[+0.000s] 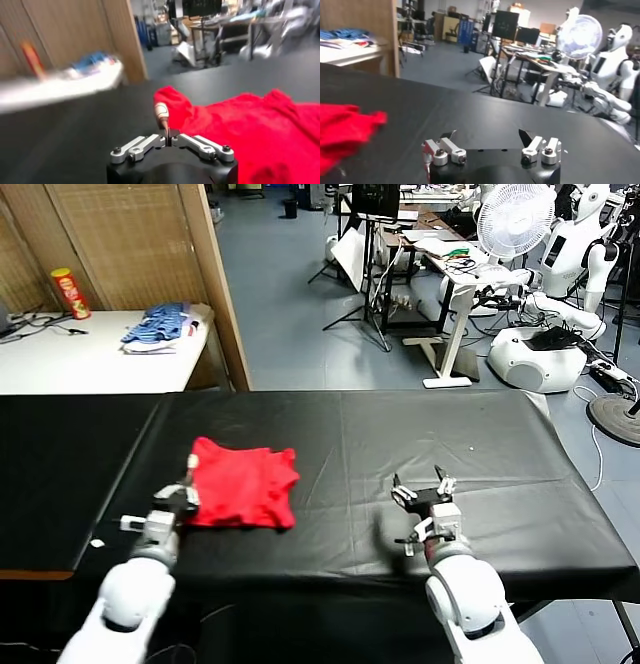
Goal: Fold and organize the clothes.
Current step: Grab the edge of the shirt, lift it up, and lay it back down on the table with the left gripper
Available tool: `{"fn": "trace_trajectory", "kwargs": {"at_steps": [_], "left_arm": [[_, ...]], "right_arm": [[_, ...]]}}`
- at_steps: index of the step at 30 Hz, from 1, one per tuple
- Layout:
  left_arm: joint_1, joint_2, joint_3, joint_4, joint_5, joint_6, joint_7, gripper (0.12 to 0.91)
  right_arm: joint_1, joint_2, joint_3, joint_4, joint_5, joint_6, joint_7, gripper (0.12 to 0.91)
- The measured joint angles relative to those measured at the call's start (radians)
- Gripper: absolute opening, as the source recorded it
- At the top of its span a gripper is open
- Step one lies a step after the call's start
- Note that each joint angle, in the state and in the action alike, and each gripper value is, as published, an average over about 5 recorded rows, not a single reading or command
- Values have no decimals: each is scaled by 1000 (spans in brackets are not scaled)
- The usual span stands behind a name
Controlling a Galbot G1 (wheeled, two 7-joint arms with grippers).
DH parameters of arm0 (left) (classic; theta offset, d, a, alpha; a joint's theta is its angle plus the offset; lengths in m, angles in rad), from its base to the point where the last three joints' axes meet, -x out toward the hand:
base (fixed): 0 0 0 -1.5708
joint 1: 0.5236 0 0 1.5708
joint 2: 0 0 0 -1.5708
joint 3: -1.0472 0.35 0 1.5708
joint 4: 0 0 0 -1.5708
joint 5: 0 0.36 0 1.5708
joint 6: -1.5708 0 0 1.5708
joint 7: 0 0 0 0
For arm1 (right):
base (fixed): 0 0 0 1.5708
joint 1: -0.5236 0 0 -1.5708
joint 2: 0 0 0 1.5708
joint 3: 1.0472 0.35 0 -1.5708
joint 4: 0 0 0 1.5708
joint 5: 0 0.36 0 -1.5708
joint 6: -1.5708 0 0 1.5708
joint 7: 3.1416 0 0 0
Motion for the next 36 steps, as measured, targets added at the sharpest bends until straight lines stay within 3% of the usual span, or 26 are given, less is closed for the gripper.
{"fn": "trace_trajectory", "kwargs": {"at_steps": [7,11,15,21,26,29,32,36], "left_arm": [[53,208,-107,-29,137,-9,-2,143],[84,254,-130,-80,125,10,-8,143],[92,235,-86,-157,20,30,-14,143],[59,132,91,-236,-173,81,-41,143],[1,23,228,-229,-193,53,-32,147],[-21,-34,291,-198,-169,1,-4,225],[-30,-74,339,-172,-142,-49,35,380],[-35,-92,368,-167,-181,-119,96,614]], "right_arm": [[8,6,-5,-6,0,-2,1,798],[3,7,-6,-13,0,1,1,798],[-6,9,-8,-14,-2,2,0,798],[-13,4,-4,-11,-1,3,-5,798],[-16,-2,-14,-16,37,20,-45,798],[-15,-13,-28,-14,97,15,-88,798],[-7,-27,-43,-15,189,-20,-114,798],[19,-38,-69,-30,344,-87,-114,798]]}}
